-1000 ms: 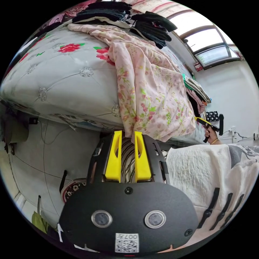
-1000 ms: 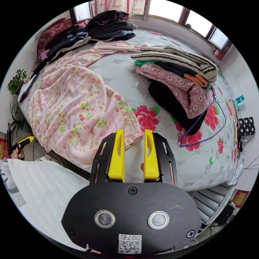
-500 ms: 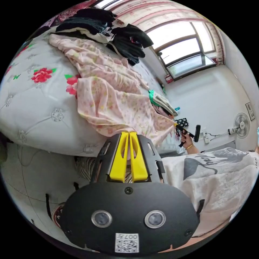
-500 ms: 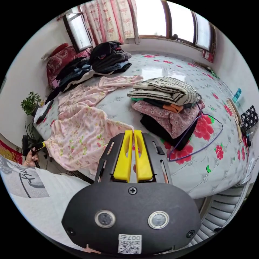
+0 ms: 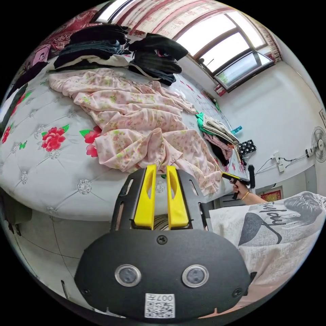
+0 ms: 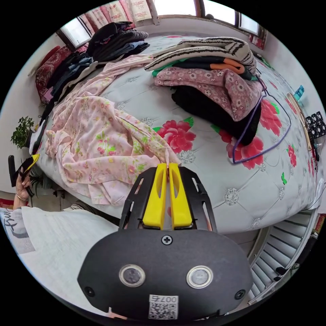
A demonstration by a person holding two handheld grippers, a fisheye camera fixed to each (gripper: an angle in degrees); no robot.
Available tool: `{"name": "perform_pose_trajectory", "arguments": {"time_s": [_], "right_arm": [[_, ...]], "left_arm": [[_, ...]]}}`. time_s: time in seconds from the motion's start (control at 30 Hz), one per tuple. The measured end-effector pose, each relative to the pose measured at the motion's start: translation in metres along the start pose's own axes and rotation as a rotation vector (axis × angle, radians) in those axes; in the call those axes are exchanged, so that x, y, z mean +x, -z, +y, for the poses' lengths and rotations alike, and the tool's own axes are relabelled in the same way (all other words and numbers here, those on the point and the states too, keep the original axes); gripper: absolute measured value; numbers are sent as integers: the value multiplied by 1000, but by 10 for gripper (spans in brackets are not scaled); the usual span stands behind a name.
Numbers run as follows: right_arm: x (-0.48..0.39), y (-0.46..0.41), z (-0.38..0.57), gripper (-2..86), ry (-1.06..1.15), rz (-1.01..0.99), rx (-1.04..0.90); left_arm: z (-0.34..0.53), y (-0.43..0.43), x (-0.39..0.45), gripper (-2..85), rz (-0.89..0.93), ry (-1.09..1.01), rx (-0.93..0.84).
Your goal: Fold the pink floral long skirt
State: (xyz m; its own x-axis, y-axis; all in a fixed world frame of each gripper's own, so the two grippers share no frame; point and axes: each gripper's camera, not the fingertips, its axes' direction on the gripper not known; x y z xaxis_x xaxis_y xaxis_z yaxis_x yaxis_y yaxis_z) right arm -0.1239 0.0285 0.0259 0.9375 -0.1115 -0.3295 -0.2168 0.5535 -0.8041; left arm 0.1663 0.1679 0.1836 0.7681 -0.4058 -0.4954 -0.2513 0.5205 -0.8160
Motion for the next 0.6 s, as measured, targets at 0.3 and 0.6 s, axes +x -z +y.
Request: {"name": "perform_pose_trajectory", "arguments": {"time_s": [0.3,0.6], "right_arm": [[-4,4,3,-3,-18,3,-6],[28,70,51,-2,-12,-87,98]], "left_arm": [[-49,-67,34,65,-190,-215,-149],[-4,40,-30,-9,6,-26,-15]]}}
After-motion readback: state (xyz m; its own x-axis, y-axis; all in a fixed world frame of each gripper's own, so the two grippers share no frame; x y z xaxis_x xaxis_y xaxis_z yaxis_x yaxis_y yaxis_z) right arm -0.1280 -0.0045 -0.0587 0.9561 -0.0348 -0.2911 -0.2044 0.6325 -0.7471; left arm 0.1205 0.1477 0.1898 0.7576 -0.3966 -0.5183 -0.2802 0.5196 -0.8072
